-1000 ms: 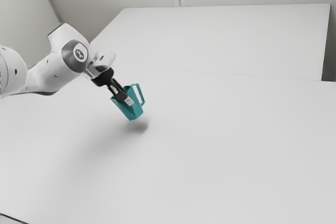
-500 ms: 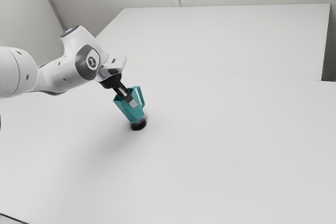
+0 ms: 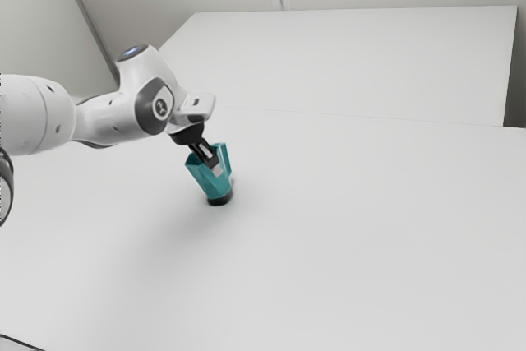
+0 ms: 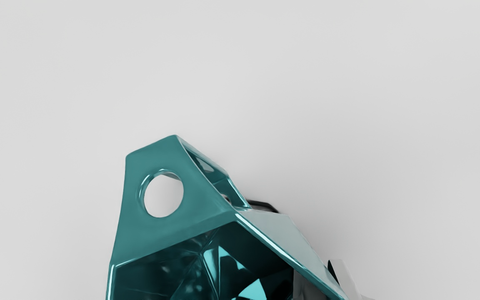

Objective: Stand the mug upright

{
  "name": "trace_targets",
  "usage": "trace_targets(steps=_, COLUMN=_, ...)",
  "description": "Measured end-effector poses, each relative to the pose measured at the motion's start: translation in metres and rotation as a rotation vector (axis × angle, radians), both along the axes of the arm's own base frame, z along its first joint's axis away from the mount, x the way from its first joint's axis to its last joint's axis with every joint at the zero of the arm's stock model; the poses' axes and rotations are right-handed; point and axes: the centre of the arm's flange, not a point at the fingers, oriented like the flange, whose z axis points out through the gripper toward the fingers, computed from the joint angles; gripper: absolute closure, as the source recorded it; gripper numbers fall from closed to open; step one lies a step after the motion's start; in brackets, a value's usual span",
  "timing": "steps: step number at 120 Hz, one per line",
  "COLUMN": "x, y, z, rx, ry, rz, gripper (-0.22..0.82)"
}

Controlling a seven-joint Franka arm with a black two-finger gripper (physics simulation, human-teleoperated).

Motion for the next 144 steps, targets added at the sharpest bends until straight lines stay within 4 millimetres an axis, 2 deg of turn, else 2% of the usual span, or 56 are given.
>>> trace_targets(steps=40, x=0.004, y=-0.004, z=-0.016, rx=0.007, ry=0.026, rz=0.056, gripper=0.78)
trace_targets(steps=60, x=0.005, y=-0.005, z=-0.015, rx=0.000, ry=0.028, rz=0.075, gripper=0.66)
trace_targets(steps=80, x=0.005, y=-0.004, z=-0.006, rx=-0.007, ry=0.016, rz=0.087, gripper=0.56)
trace_targets(steps=92, x=0.006, y=-0.003, z=0.006, rx=-0.004, ry=-0.004, rz=0.086, gripper=0.52)
trace_targets(steps=120, x=0.011, y=-0.006, z=0.053, rx=0.045, ry=-0.080, rz=0.048, gripper=0.47)
trace_targets(steps=134, x=0.015, y=-0.005, z=0.085, rx=0.083, ry=-0.122, rz=0.030, gripper=0.45)
trace_targets(steps=144, x=0.019, y=-0.002, z=0.110, rx=0.111, ry=-0.139, rz=0.025, gripper=0.37)
